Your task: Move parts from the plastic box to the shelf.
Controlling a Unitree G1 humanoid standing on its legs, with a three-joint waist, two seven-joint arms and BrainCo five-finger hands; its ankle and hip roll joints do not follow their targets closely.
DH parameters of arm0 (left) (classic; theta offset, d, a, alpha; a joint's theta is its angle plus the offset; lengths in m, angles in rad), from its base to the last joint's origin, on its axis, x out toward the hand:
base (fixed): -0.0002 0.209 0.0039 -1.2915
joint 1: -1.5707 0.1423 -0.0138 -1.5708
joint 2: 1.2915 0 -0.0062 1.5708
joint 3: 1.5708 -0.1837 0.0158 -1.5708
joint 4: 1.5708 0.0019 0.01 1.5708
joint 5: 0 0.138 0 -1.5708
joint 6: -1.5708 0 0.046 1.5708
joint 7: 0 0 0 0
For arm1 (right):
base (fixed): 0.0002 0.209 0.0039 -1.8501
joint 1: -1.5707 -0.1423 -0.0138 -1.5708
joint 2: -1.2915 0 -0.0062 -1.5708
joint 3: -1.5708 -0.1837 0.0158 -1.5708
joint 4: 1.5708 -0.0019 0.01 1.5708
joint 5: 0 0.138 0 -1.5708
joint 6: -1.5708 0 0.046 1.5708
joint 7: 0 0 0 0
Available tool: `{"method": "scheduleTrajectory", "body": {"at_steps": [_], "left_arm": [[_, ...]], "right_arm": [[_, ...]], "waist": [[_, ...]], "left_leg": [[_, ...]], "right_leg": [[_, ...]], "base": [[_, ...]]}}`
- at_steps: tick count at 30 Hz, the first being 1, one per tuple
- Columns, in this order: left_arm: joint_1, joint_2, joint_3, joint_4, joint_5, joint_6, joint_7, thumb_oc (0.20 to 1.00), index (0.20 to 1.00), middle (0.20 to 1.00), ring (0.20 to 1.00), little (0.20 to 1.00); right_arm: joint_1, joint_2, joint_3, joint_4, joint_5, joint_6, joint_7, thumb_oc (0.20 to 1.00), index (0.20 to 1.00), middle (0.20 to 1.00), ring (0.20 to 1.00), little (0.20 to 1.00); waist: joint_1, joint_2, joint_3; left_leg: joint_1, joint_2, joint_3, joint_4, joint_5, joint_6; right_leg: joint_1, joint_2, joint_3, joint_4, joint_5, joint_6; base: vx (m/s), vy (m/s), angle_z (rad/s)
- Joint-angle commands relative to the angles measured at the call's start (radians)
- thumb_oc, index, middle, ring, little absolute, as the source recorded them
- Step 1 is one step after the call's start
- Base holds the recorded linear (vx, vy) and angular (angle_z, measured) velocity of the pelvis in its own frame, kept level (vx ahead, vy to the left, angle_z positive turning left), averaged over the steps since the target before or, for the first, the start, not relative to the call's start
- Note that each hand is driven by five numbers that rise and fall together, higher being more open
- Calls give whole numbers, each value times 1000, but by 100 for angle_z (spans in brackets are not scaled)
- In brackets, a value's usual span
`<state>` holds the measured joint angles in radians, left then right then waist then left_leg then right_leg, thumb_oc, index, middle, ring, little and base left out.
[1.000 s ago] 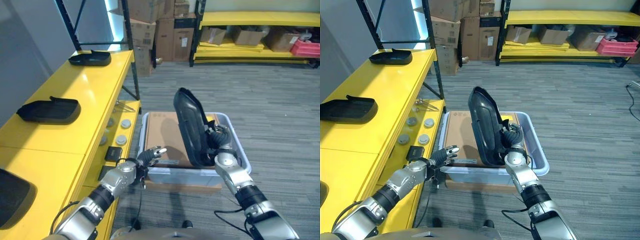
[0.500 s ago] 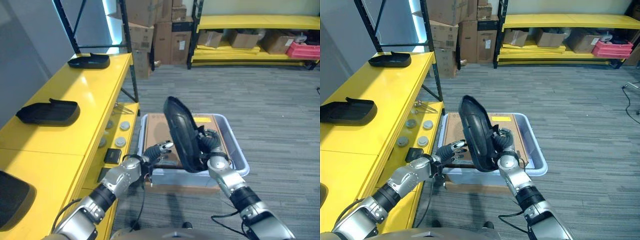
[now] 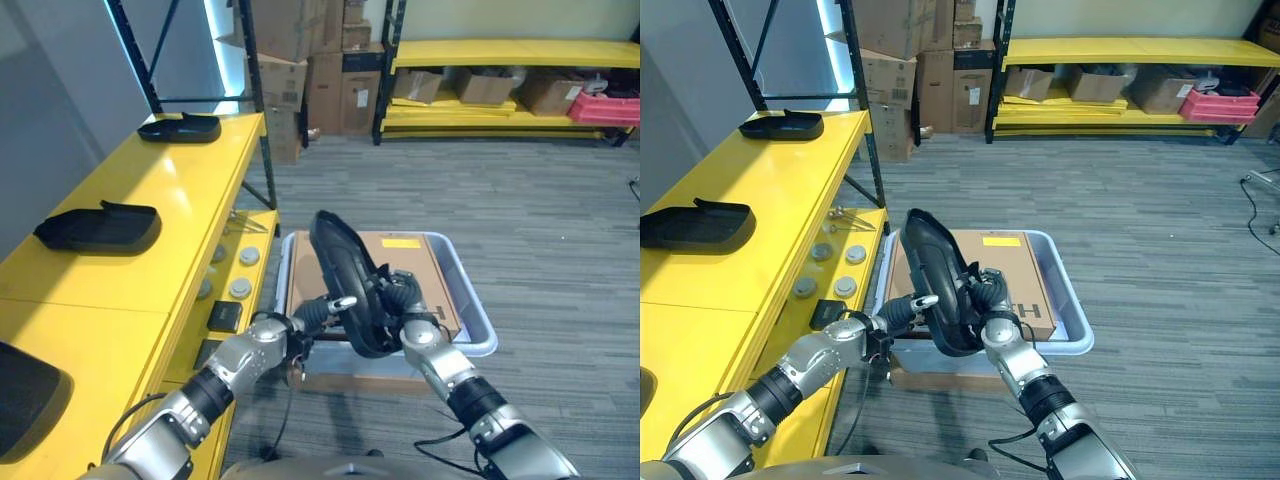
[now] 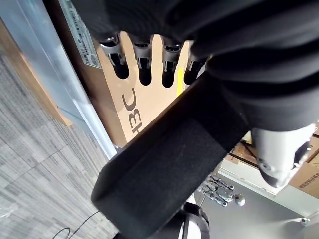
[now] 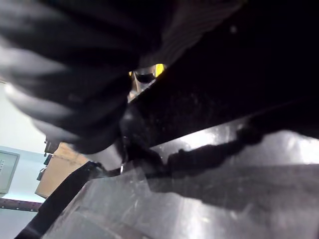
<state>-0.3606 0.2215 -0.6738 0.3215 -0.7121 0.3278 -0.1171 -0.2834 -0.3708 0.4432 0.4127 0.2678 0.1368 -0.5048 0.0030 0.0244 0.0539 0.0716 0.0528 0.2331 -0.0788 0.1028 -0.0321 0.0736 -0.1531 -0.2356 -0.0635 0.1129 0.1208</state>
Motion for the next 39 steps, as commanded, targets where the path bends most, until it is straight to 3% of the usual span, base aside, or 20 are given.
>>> {"method": "scheduleTrajectory", "body": {"at_steps": [1,20,21,39], "left_arm": [[-99,-48,-53,-35,2,-31,-21,1000,1000,1000,1000,1000],[-119,-75,-126,-9,31,-48,15,1000,1000,1000,1000,1000],[-118,-79,-124,-5,34,-60,19,200,200,200,200,200],[-109,-86,-103,-6,35,-93,67,200,200,200,200,200]], "right_arm": [[-130,26,28,11,-27,-31,-15,200,200,200,200,200],[-177,60,75,32,-9,-21,-9,200,200,200,200,200],[-175,67,82,30,-6,-16,-17,200,200,200,200,200],[-182,87,79,44,39,-20,-50,200,200,200,200,200]], "waist": [[24,-26,-16],[25,-22,-13],[26,-22,-12],[41,-20,-6]], "left_leg": [[-2,25,-12,41,-89,-2],[5,25,-17,39,-90,-4],[5,25,-18,39,-91,-3],[8,22,-31,37,-88,-4]], "right_leg": [[-2,-71,-16,18,-38,73],[4,-70,-20,21,-43,71],[4,-71,-21,23,-43,72],[12,-69,-26,25,-45,69]], "base": [[0,0,0],[0,0,0],[0,0,0],[0,0,0]]}}
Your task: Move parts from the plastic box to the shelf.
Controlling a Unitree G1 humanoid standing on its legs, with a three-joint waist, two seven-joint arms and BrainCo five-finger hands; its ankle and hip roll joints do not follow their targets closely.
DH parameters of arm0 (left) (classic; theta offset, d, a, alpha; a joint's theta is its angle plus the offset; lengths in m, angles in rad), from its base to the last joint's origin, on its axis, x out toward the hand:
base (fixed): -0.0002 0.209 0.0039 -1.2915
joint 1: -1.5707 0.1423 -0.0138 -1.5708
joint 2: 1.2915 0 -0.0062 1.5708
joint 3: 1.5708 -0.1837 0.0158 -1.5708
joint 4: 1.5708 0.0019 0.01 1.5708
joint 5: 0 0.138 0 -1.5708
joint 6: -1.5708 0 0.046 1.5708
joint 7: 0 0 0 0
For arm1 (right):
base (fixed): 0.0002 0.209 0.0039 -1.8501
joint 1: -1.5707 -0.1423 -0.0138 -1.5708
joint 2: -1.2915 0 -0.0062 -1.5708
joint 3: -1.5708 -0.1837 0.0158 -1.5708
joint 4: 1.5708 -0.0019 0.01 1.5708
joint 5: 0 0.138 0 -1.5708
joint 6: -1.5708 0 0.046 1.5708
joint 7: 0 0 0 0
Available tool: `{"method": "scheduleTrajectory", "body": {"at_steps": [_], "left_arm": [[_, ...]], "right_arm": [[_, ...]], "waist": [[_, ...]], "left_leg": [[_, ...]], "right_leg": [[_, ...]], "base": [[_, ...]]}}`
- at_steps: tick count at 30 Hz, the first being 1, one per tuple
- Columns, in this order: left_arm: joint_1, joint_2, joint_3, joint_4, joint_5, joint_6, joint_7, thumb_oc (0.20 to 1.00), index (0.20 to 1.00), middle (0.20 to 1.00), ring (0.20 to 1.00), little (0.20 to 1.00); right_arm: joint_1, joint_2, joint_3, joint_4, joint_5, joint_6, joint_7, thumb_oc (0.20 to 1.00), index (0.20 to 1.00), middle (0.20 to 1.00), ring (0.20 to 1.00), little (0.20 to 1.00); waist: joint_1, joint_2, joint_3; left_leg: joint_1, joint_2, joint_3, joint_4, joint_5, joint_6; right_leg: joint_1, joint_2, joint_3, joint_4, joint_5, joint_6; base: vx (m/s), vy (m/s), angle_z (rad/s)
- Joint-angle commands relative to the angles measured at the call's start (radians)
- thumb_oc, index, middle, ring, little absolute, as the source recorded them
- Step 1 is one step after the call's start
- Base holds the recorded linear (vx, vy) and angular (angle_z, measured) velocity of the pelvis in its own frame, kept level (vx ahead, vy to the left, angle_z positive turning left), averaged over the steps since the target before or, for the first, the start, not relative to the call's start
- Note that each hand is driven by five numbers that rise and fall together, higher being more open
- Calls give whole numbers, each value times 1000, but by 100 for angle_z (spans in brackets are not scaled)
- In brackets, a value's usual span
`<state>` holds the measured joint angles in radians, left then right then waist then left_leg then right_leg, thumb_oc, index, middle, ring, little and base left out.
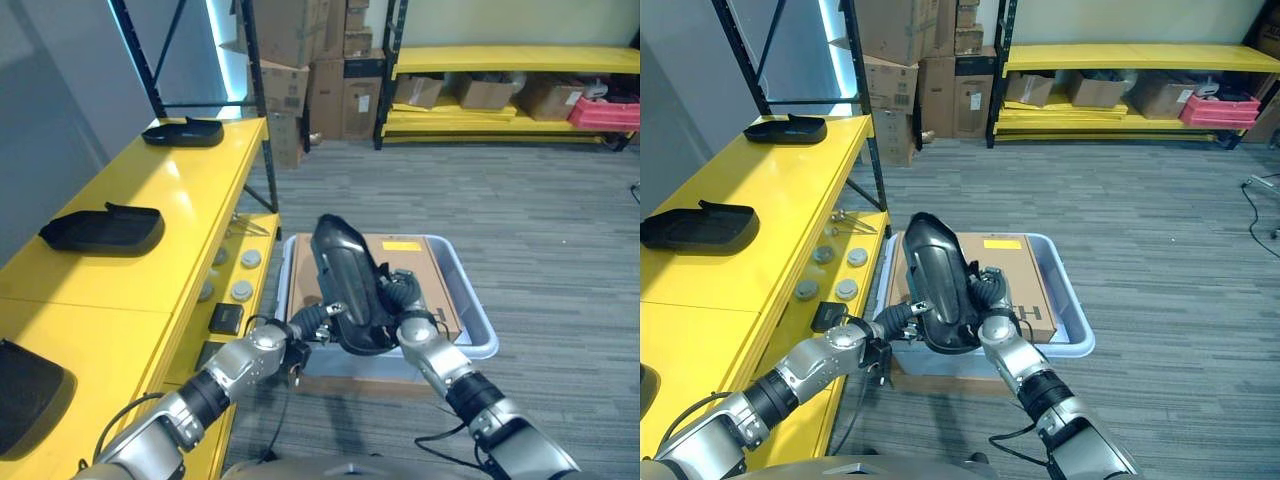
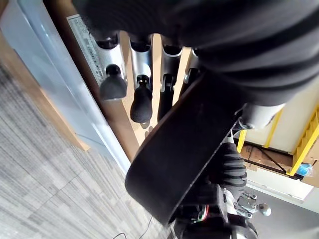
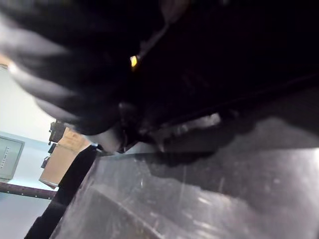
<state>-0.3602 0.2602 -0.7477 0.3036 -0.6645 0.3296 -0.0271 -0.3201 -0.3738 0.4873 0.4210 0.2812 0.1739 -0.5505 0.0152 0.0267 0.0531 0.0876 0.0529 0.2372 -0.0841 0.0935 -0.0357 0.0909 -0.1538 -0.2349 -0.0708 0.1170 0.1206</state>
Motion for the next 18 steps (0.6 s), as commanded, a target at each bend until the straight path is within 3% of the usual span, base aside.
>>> {"method": "scheduleTrajectory", "body": {"at_steps": [1,10,11,12,18], "left_arm": [[-111,-129,-31,21,-16,-104,-22,200,200,200,200,200],[-103,-134,-18,9,-37,-154,8,200,200,200,200,200],[-104,-135,-15,5,-40,-158,14,200,200,200,200,200],[-105,-134,-12,1,-43,-165,21,200,200,200,200,200],[-123,-121,24,-79,-65,-181,58,200,200,200,200,200]], "right_arm": [[-148,93,35,49,28,-64,-6,200,200,200,200,200],[-148,95,35,39,25,-68,1,200,200,200,200,200],[-150,95,35,35,27,-67,0,272,272,272,272,272],[-154,96,36,28,34,-63,-3,1000,1000,1000,1000,1000],[-174,106,35,-16,72,-37,-17,1000,1000,1000,1000,1000]], "waist": [[30,-22,-6],[32,-22,-2],[33,-22,-2],[34,-22,-1],[44,-20,3]], "left_leg": [[-7,22,-37,40,-79,0],[-2,21,-40,37,-79,-2],[-2,20,-42,37,-79,-3],[-2,20,-43,37,-78,-3],[0,18,-52,33,-77,-4]], "right_leg": [[-5,-68,-27,32,-50,69],[0,-68,-28,30,-49,69],[1,-68,-28,29,-49,69],[1,-68,-28,29,-48,69],[7,-71,-36,24,-45,69]], "base": [[0,0,0],[0,0,0],[0,0,0],[0,0,0],[0,6,3]]}}
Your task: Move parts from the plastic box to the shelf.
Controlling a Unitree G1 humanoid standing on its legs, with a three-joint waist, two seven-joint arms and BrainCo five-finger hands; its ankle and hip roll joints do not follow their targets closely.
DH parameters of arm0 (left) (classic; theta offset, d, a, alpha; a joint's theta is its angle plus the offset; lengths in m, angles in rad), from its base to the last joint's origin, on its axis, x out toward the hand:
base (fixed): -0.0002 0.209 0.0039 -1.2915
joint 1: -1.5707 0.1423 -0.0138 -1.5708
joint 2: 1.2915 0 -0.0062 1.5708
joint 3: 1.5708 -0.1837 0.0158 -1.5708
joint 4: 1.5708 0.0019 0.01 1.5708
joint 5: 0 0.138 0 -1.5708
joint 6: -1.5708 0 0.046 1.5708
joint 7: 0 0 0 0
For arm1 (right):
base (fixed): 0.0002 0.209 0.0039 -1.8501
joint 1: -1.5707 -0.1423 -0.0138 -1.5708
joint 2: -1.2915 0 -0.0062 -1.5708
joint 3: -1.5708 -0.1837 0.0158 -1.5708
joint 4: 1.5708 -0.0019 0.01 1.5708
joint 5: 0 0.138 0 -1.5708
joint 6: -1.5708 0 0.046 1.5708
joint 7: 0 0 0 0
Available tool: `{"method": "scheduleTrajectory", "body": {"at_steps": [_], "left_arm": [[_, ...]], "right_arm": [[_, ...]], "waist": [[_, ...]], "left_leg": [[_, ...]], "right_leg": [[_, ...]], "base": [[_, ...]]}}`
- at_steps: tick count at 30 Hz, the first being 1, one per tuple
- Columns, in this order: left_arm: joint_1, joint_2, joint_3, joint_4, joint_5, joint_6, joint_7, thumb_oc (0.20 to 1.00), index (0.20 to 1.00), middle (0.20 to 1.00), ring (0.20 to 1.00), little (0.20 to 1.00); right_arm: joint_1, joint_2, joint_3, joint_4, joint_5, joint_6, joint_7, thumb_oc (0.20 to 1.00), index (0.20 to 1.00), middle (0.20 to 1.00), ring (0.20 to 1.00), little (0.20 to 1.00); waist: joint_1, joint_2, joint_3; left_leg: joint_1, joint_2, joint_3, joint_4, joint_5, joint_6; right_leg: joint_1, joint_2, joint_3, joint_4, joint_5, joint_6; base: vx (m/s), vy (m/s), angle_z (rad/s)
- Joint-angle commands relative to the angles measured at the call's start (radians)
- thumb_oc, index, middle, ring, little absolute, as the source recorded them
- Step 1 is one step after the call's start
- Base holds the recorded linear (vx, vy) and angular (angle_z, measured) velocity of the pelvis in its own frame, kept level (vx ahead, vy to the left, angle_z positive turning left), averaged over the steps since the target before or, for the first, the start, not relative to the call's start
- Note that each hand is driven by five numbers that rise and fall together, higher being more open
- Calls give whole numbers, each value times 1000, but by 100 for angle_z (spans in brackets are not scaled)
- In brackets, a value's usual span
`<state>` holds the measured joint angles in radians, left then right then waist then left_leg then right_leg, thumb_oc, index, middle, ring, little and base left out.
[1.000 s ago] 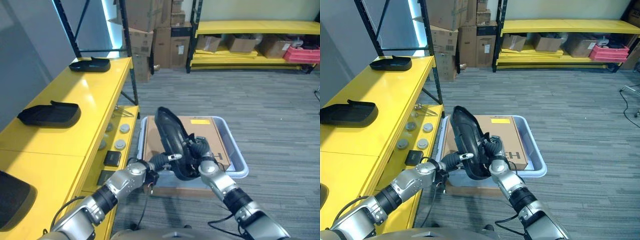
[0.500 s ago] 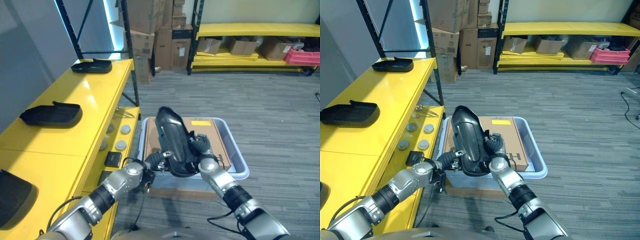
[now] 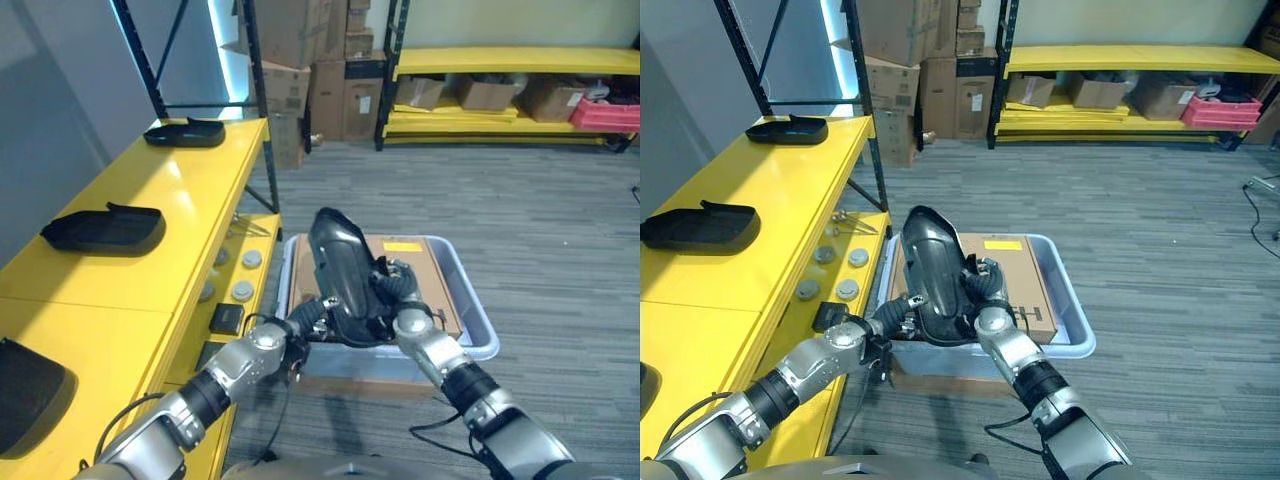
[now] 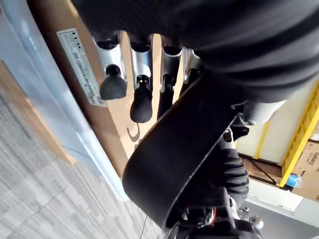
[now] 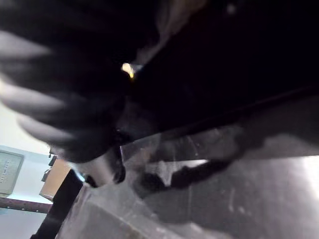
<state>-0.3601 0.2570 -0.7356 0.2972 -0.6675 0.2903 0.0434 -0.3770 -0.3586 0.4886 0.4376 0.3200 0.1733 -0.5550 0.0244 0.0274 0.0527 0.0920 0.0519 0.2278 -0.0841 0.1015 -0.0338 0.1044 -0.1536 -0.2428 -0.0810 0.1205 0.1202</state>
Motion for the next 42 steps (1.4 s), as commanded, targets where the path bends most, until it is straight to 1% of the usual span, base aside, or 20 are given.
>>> {"method": "scheduleTrajectory", "body": {"at_steps": [1,6,10,14,17,19,21,27,30,36,38,40,42], "left_arm": [[-127,-115,19,-91,-61,-135,0,200,200,200,200,200],[-136,-112,55,-105,-38,-142,39,200,200,200,200,200],[-132,-107,87,-99,-1,-156,49,200,200,200,200,200],[-124,-85,129,-114,18,-164,65,200,200,200,200,200],[-119,-82,140,-114,26,-169,69,200,200,200,200,200],[-109,-71,157,-118,30,-173,71,200,200,200,200,200],[-93,-57,183,-123,53,-186,72,200,200,200,200,200],[-69,-30,228,-144,73,-202,82,200,200,200,200,200],[-55,-16,250,-150,74,-214,87,200,200,200,200,200],[-43,-6,276,-148,75,-220,86,200,200,200,200,200],[-42,-5,276,-145,74,-225,87,200,200,200,200,200],[-33,-2,282,-149,72,-237,90,200,200,200,200,200],[-24,2,293,-159,71,-265,94,200,200,200,200,200]], "right_arm": [[-117,92,33,-41,38,-34,-11,1000,1000,1000,1000,1000],[-110,99,19,-44,63,-45,-9,1000,1000,1000,1000,1000],[-95,97,-1,-47,72,-55,-14,1000,1000,1000,1000,1000],[-58,82,-53,-73,100,-83,-22,1000,1000,1000,1000,1000],[-44,76,-73,-78,118,-93,-20,1000,1000,1000,1000,1000],[-19,62,-103,-86,147,-109,-16,1000,1000,1000,1000,1000],[22,48,-149,-115,142,-125,-10,1000,1000,1000,1000,1000],[110,15,-225,-169,142,-133,-2,1000,1000,1000,1000,1000],[164,-1,-271,-166,161,-162,5,1000,1000,1000,1000,1000],[221,9,-309,-155,171,-203,20,1000,1000,1000,1000,1000],[224,9,-312,-153,168,-208,21,1000,1000,1000,1000,1000],[233,9,-319,-159,173,-213,15,1000,1000,1000,1000,1000],[243,9,-326,-163,174,-210,13,1000,1000,1000,1000,1000]], "waist": [[36,-21,3],[39,-21,1],[38,-21,0],[33,-23,0],[29,-24,2],[24,-24,2],[12,-26,3],[-14,-29,5],[-28,-30,6],[-43,-30,4],[-45,-30,4],[-46,-30,4],[-46,-30,5]], "left_leg": [[-4,19,-43,33,-85,-6],[-5,17,-43,33,-85,-5],[-4,16,-43,32,-85,-4],[-2,15,-42,30,-84,-4],[0,15,-40,29,-84,-3],[0,15,-38,27,-83,-3],[2,16,-29,25,-82,-2],[5,18,-13,20,-80,-1],[7,20,-1,18,-79,0],[9,21,11,13,-76,2],[9,21,12,13,-76,1],[6,20,14,12,-76,2],[5,19,13,11,-76,2]], "right_leg": [[-6,-71,-30,34,-47,69],[-5,-71,-32,32,-48,67],[-4,-70,-29,31,-49,64],[-2,-68,-25,28,-49,63],[-3,-67,-22,29,-49,63],[-5,-66,-19,29,-49,63],[-8,-63,-13,28,-49,63],[-16,-60,0,31,-49,65],[-20,-59,4,31,-49,66],[-24,-57,11,26,-44,69],[-25,-57,11,26,-43,70],[-28,-57,12,25,-42,70],[-28,-56,13,24,-42,70]], "base": [[0,8,6],[-1,3,2],[0,0,0],[0,0,0],[0,0,0],[0,0,0],[-17,9,-4],[-12,6,-9],[-18,-5,-6],[-14,-3,-8],[-17,-1,-7],[0,0,0],[0,0,0]]}}
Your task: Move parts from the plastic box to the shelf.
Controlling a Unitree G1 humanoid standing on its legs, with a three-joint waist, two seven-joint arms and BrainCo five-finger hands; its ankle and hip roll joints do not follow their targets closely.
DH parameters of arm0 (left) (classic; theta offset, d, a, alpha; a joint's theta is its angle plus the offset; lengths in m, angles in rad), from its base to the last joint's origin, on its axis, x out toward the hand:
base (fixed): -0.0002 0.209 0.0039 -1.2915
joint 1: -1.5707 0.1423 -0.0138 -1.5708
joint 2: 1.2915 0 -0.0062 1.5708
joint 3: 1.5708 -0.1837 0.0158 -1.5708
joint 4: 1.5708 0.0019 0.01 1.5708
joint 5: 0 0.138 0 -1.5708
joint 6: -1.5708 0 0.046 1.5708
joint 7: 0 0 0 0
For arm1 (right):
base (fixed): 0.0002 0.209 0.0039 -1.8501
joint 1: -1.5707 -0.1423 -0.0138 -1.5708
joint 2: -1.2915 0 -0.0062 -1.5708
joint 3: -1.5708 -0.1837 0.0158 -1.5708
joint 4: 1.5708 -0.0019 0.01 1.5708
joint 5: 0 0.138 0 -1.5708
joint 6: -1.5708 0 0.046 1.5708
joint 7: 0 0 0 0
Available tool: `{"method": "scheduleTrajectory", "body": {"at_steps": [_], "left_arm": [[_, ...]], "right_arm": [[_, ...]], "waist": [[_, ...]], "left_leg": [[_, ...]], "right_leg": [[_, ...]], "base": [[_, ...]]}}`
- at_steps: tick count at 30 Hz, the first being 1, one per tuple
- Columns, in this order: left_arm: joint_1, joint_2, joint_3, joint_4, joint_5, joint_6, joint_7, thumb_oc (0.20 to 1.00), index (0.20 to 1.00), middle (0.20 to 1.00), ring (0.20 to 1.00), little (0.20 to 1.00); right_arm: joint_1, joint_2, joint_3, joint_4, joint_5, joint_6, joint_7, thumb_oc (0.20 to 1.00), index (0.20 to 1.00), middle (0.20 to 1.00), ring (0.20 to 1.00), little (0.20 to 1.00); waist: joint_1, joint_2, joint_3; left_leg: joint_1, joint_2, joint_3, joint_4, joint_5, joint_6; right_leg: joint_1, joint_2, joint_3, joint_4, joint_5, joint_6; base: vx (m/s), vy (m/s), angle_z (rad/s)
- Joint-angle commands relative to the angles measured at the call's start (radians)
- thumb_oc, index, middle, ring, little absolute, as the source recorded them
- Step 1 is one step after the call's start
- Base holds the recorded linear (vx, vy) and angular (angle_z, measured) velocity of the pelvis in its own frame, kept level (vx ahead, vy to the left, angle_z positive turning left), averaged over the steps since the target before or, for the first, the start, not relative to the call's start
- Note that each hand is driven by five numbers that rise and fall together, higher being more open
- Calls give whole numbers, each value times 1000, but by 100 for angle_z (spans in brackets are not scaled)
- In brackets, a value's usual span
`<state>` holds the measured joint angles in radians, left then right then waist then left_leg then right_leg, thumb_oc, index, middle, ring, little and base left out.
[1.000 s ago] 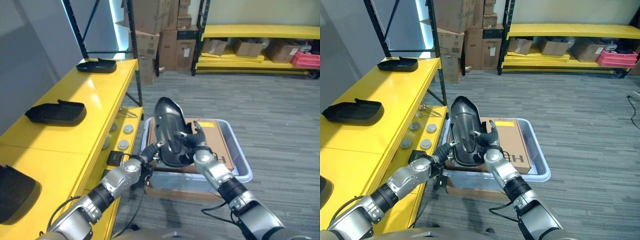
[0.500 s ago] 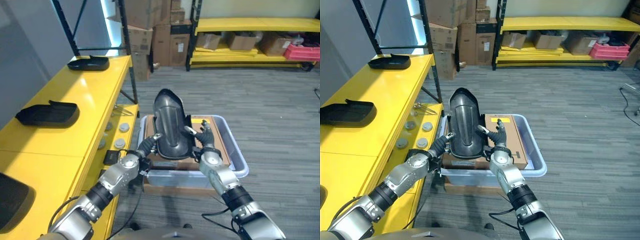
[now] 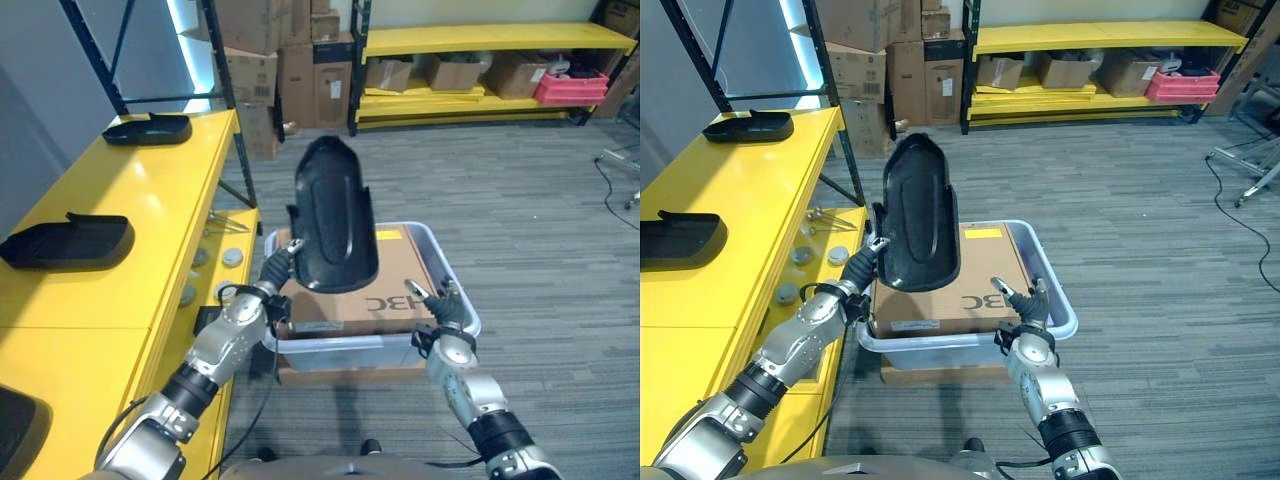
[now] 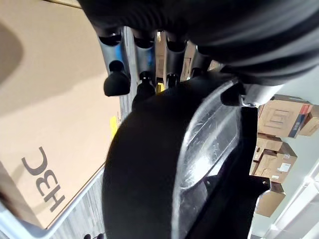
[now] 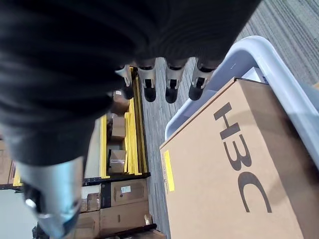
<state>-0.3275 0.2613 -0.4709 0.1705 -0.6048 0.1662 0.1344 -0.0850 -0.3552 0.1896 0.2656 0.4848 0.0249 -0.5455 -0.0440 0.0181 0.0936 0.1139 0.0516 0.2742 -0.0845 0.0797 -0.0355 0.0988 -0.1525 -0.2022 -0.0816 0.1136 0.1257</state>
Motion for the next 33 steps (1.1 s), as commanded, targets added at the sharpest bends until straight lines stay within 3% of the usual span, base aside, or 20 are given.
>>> {"method": "scheduleTrajectory", "body": {"at_steps": [1,11,13,18,21,23,26,28,30,33], "left_arm": [[-52,1,34,-36,9,-153,1,200,200,200,200,200],[30,128,224,-189,125,-272,37,200,200,200,200,200],[70,177,287,-239,149,-301,49,200,200,200,200,200],[87,220,343,-294,129,-359,9,200,200,200,200,200],[98,239,380,-343,136,-361,29,200,200,200,200,200],[142,249,432,-400,153,-379,48,200,200,200,200,200],[169,257,456,-422,156,-406,48,200,200,200,200,200],[212,257,508,-464,159,-424,48,200,200,200,200,200],[224,263,528,-467,161,-448,35,200,200,200,200,200],[226,267,545,-468,132,-472,-15,200,200,200,200,200]], "right_arm": [[-46,5,-29,10,9,-61,6,1000,1000,1000,1000,1000],[21,8,-67,48,-16,-16,62,1000,1000,1000,1000,1000],[54,11,-81,74,-22,-18,93,1000,1000,1000,1000,1000],[152,6,-135,110,-7,-66,125,1000,1000,1000,1000,1000],[168,5,-142,138,-19,-83,159,1000,1000,1000,1000,1000],[165,-9,-125,143,-43,-76,176,1000,1000,1000,1000,1000],[157,-24,-106,139,-39,-68,163,1000,1000,1000,1000,1000],[139,-32,-83,140,-50,-50,153,1000,1000,1000,1000,1000],[141,-34,-77,147,-55,-57,144,1000,1000,1000,1000,1000],[180,-31,-89,140,-45,-44,138,1000,1000,1000,1000,1000]], "waist": [[23,-21,-37],[70,-10,-42],[84,-1,-34],[49,14,-15],[59,12,-6],[96,7,7],[118,5,17],[156,7,36],[163,8,45],[139,10,46]], "left_leg": [[-17,19,-34,11,-54,4],[-41,-16,-84,0,-58,15],[-56,-33,-127,-3,-58,27],[-87,-56,-301,-1,-33,40],[-98,-57,-346,-1,-19,31],[-124,-46,-383,-2,6,1],[-149,-40,-405,1,24,-18],[-202,-27,-407,7,56,-46],[-231,-9,-367,14,71,-57],[-279,51,-198,18,104,-67]], "right_leg": [[-22,-58,-28,24,-35,64],[-30,-74,-44,44,-44,73],[-43,-70,-25,89,-70,70],[-79,37,130,186,-142,18],[-79,62,123,188,-155,-1],[-58,78,86,151,-147,-13],[-45,91,73,130,-143,-19],[-27,100,34,110,-141,-25],[-24,104,5,112,-146,-29],[-23,100,-85,129,-157,-34]], "base": [[0,0,0],[0,0,0],[-56,0,9],[-54,-68,68],[-80,-122,191],[-194,-217,103],[-132,-123,76],[-216,-128,82],[-169,-95,66],[-109,-40,128]]}}
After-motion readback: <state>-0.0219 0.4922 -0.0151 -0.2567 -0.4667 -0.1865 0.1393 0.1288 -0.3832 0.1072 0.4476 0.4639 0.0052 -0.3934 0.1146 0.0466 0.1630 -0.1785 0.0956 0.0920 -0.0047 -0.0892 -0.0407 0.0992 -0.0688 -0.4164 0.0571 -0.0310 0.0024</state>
